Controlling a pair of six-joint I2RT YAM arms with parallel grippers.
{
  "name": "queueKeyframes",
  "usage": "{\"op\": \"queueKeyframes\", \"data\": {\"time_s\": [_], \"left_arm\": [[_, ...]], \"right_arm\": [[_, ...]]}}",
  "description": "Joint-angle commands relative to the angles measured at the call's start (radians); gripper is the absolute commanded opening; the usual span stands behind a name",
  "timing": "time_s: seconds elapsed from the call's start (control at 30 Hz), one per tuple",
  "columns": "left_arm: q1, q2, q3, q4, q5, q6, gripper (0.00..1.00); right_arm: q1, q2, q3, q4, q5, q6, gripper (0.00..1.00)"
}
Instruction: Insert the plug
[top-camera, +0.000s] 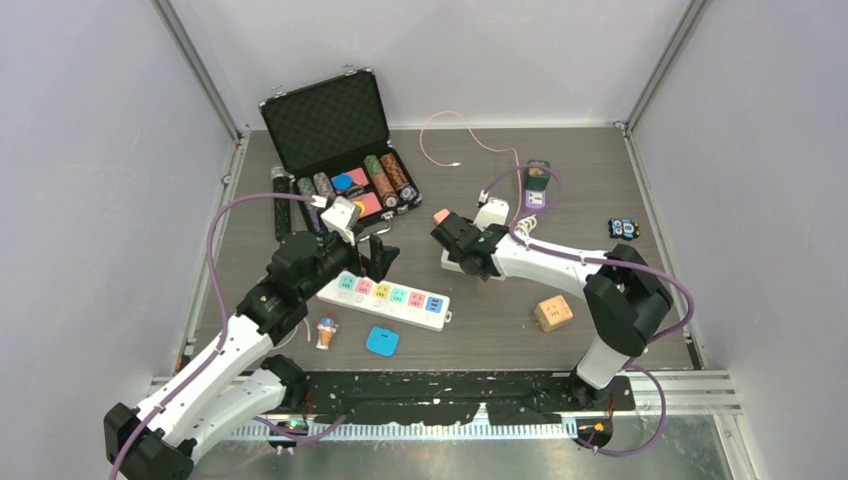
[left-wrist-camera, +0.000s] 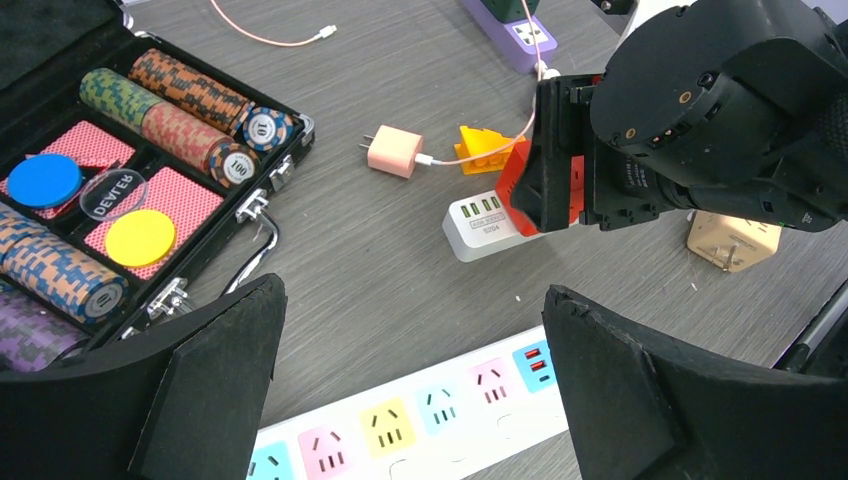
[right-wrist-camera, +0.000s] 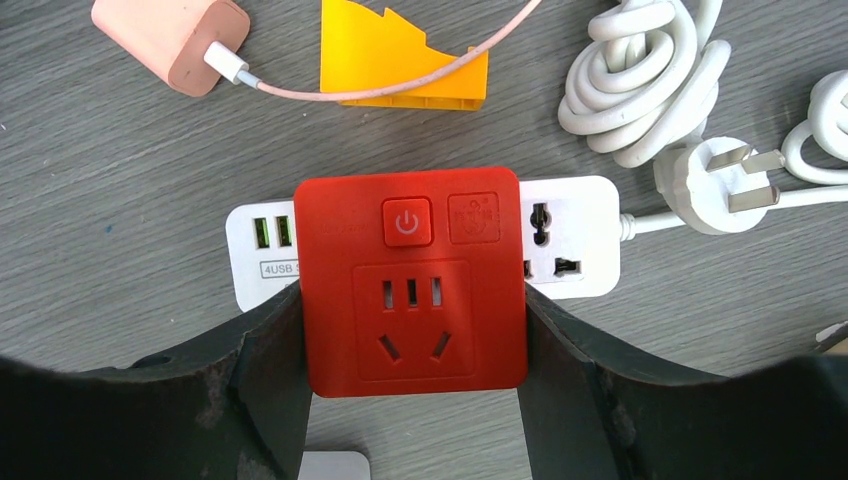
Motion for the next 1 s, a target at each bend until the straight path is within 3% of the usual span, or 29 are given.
{"op": "queueKeyframes", "data": {"time_s": [0.0, 0.1, 0.2, 0.27, 0.3, 0.33, 0.37, 0.4, 0.6, 0.97], "left_arm": [[0.003, -0.005, 0.001, 0.035, -0.025, 0.017, 1.0], [0.003, -0.013, 0.002, 0.026, -0.037, 0.028, 1.0], [0.003, -0.018, 0.0, 0.025, -0.053, 0.033, 1.0], [0.004, -0.016, 0.004, 0.025, -0.066, 0.033, 1.0], [0.003, -0.014, 0.006, 0.024, -0.069, 0.033, 1.0], [0.003, -0.013, 0.009, 0.023, -0.074, 0.033, 1.0], [0.003, -0.012, 0.012, 0.023, -0.077, 0.032, 1.0], [0.004, -0.009, 0.019, 0.02, -0.08, 0.03, 1.0], [0.006, 0.002, 0.039, 0.009, -0.111, 0.01, 1.0], [0.03, 0.025, 0.075, -0.077, -0.134, -0.033, 1.0]], "right_arm": [[0.002, 0.081, -0.037, -0.08, -0.008, 0.035, 0.05], [0.002, 0.109, -0.028, -0.113, -0.019, 0.062, 0.06], [0.002, 0.081, 0.003, -0.137, -0.014, 0.059, 0.23], [0.002, 0.041, 0.039, -0.154, -0.001, 0.045, 0.48], [0.001, 0.013, 0.056, -0.165, 0.005, 0.038, 0.67], [-0.001, -0.001, 0.092, -0.176, 0.007, 0.023, 0.76], [-0.004, -0.023, 0.114, -0.181, 0.007, 0.012, 0.92], [-0.009, -0.033, 0.158, -0.197, 0.001, -0.007, 0.98], [-0.044, -0.115, 0.265, -0.201, -0.054, -0.089, 0.95], [-0.119, -0.245, 0.174, -0.089, -0.204, -0.282, 0.99]]}}
